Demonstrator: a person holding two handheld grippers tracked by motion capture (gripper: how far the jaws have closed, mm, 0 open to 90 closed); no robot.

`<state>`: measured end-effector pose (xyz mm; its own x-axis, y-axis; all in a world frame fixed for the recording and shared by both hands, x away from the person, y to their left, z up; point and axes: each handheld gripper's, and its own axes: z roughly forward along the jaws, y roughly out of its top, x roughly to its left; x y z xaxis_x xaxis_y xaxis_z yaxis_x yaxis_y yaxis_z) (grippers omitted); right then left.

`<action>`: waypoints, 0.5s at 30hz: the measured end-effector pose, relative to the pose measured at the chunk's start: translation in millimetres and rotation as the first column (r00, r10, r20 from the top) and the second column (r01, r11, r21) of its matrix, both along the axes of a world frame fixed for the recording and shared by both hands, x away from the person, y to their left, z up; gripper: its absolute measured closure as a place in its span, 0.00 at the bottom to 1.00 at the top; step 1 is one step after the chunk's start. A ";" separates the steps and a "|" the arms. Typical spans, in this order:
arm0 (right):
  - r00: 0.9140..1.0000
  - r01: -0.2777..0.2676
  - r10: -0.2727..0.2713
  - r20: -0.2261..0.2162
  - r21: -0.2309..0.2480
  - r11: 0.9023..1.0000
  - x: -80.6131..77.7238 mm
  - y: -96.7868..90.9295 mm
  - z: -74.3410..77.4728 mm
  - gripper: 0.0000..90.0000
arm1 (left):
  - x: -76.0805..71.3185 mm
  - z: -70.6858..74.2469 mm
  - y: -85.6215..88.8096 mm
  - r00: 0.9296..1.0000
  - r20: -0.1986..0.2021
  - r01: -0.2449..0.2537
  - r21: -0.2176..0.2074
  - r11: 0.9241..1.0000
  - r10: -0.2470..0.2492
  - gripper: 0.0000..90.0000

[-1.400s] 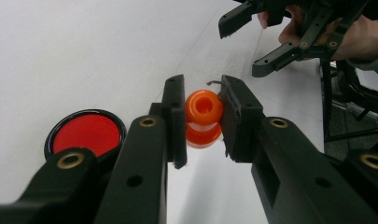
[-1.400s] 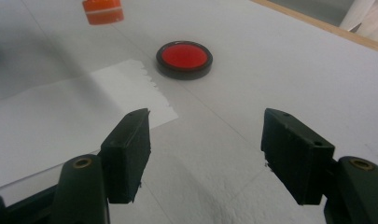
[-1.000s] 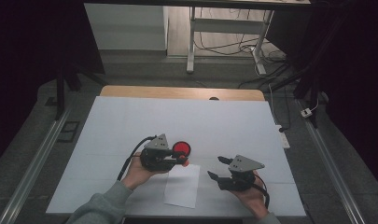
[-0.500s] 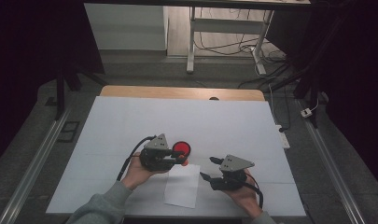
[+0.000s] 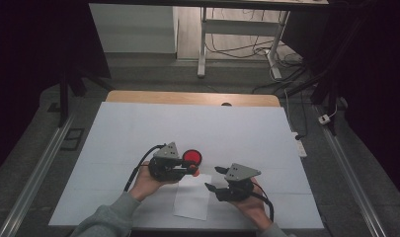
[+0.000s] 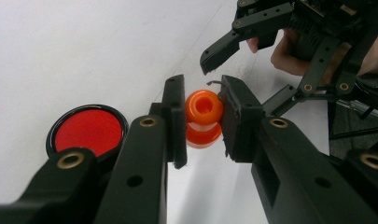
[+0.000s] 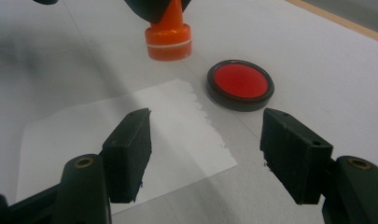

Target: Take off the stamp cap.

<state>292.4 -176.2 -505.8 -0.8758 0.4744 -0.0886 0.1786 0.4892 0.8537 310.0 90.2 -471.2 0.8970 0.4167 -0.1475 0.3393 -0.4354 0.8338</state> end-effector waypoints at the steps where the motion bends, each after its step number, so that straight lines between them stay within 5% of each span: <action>1: 1.000 -0.005 0.005 0.001 -0.002 1.000 0.3 1.3 -0.1 0.37 | 0.0 0.0 0.0 1.000 0.000 -0.001 0.000 1.000 0.001 0.80; 15: 0.999 -0.031 0.031 0.006 -0.007 0.999 1.1 20.5 -1.2 0.37 | -0.4 -0.3 -1.3 1.000 0.000 0.004 -0.001 1.000 -0.004 0.80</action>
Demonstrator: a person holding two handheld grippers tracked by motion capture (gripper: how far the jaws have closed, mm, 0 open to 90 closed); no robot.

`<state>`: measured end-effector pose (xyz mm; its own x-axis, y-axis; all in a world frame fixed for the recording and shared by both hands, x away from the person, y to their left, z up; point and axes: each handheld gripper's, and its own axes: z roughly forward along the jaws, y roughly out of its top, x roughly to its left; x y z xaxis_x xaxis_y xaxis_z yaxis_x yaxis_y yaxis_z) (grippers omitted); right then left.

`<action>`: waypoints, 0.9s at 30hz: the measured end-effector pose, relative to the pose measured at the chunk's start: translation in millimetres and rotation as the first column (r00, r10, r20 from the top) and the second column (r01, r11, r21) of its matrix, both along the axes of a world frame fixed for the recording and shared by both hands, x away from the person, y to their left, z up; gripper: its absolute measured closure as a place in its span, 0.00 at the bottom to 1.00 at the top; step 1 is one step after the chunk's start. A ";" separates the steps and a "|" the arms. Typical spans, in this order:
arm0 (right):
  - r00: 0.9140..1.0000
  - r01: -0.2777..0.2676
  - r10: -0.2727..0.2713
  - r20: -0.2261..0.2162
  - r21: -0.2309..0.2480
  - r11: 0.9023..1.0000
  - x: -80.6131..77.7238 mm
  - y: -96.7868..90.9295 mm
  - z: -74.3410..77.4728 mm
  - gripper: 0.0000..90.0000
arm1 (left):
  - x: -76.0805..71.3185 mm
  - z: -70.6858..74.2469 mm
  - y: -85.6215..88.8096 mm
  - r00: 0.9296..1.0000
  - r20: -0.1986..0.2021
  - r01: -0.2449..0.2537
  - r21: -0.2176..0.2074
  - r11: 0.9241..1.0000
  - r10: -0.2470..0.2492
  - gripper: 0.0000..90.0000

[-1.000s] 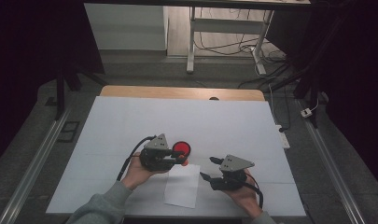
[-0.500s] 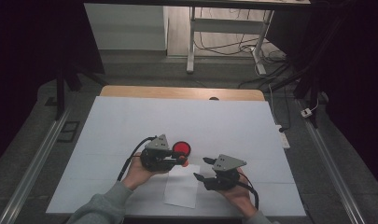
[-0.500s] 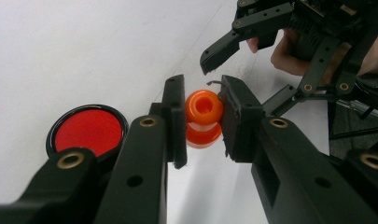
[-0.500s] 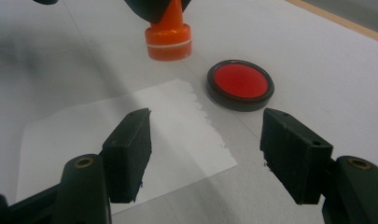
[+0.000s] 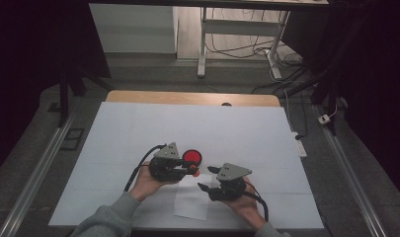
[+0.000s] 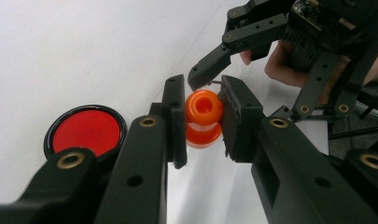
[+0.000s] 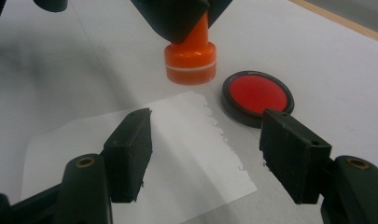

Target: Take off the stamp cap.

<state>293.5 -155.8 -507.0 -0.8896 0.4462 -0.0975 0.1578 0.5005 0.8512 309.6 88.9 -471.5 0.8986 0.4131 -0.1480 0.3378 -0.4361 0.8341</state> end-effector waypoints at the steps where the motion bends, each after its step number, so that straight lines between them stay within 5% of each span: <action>1: 1.000 -0.001 0.001 0.002 -0.005 1.000 0.2 0.9 0.1 0.38 | -0.1 -0.2 -0.3 1.000 0.001 0.000 0.000 1.000 0.000 0.80; 27: 1.000 0.011 -0.011 0.011 0.002 1.000 1.3 21.4 2.4 0.47 | 1.1 -2.1 -1.1 1.000 -0.005 -0.003 0.005 1.000 0.003 0.80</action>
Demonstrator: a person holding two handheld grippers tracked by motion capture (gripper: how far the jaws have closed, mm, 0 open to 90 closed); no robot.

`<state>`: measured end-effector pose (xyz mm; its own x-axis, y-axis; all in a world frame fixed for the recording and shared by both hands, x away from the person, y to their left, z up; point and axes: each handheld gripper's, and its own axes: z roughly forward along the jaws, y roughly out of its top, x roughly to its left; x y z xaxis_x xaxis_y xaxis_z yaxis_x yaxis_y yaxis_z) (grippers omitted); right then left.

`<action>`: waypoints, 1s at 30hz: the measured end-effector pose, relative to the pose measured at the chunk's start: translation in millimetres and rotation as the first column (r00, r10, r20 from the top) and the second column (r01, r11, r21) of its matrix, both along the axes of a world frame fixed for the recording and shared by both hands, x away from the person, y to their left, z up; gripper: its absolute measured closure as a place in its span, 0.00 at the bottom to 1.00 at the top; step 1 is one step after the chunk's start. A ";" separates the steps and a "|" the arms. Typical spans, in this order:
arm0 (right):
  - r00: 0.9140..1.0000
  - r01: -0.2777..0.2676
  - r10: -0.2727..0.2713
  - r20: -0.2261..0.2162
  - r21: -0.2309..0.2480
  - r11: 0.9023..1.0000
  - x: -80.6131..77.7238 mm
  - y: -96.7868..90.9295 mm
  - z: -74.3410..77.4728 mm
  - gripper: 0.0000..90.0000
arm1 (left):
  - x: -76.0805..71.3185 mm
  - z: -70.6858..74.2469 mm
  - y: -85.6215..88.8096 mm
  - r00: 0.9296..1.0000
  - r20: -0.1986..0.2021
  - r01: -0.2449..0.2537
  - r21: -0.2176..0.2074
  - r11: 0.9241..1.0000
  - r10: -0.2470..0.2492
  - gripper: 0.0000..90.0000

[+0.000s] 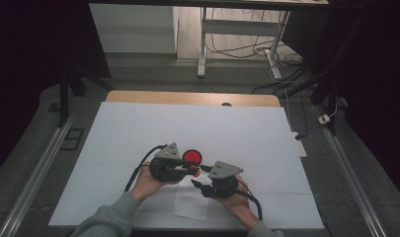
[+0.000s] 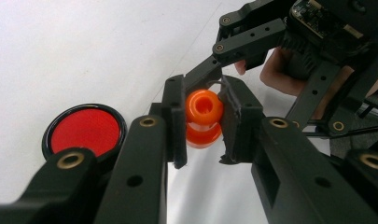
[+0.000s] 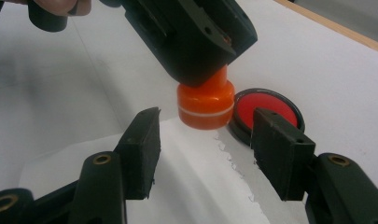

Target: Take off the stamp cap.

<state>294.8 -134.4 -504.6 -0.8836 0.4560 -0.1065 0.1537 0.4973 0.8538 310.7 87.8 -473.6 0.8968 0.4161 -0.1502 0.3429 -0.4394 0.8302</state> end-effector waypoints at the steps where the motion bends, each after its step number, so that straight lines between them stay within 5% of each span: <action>1: 1.000 -0.001 0.001 0.000 -0.001 1.000 0.0 0.5 0.1 0.47 | 0.3 -0.1 0.2 1.000 0.000 0.000 0.000 1.000 0.000 0.80; 30: 1.000 0.008 -0.008 -0.013 0.000 1.000 2.1 7.5 -1.7 0.65 | 0.4 -1.1 -0.4 1.000 0.000 0.004 0.002 1.000 -0.004 0.80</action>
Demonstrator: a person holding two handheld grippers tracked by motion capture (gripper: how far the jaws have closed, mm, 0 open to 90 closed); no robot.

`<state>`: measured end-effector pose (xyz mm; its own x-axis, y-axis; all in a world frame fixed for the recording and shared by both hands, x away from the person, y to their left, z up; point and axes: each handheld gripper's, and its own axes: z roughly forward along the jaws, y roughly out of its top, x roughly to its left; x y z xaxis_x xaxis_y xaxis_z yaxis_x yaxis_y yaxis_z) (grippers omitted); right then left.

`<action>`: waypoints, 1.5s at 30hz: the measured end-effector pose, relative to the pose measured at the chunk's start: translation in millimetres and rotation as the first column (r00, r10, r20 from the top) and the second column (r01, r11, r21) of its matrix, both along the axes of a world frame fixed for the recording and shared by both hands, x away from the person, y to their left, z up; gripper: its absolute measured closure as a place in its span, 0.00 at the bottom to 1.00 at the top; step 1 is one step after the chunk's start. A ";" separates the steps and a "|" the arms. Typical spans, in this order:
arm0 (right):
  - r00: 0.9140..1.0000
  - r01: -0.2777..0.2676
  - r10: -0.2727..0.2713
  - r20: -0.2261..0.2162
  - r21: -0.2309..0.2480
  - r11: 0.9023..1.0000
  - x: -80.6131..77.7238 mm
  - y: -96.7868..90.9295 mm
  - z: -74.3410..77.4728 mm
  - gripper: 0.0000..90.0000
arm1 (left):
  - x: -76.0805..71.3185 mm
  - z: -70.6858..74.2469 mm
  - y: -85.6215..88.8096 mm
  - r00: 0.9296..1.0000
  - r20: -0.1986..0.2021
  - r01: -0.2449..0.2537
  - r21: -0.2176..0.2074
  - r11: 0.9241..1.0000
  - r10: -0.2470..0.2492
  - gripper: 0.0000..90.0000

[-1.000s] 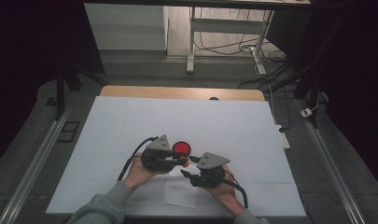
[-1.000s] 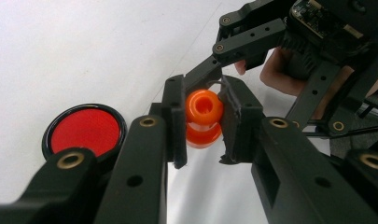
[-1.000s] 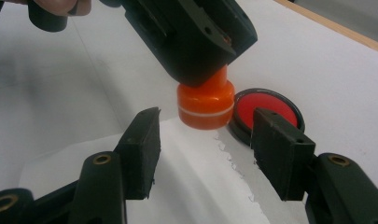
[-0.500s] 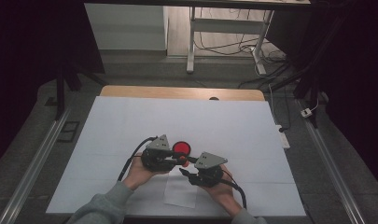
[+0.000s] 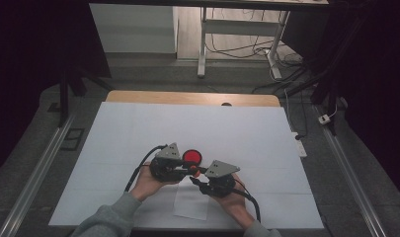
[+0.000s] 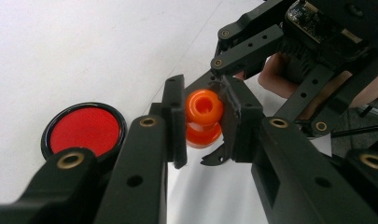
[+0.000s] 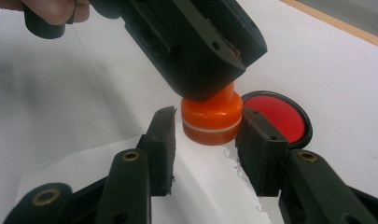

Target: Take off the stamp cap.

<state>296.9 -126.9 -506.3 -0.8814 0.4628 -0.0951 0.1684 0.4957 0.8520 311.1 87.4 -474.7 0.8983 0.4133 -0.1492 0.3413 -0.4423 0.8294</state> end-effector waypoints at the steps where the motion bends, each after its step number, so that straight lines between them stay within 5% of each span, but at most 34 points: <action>1: 1.000 0.000 0.000 0.002 -0.001 1.000 0.3 -0.1 0.0 0.66 | -0.1 0.0 0.0 1.000 0.000 0.000 0.000 1.000 0.000 0.80; 45: 1.000 0.023 -0.023 -0.008 0.005 1.000 0.9 -2.7 -1.6 0.71 | -0.7 -0.8 0.6 1.000 0.006 -0.012 -0.017 1.000 0.013 0.80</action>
<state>297.8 -129.5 -507.9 -0.8715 0.4830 -0.0856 0.1866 0.4877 0.8528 310.4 87.9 -475.5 0.8940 0.4219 -0.1507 0.3415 -0.4238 0.8389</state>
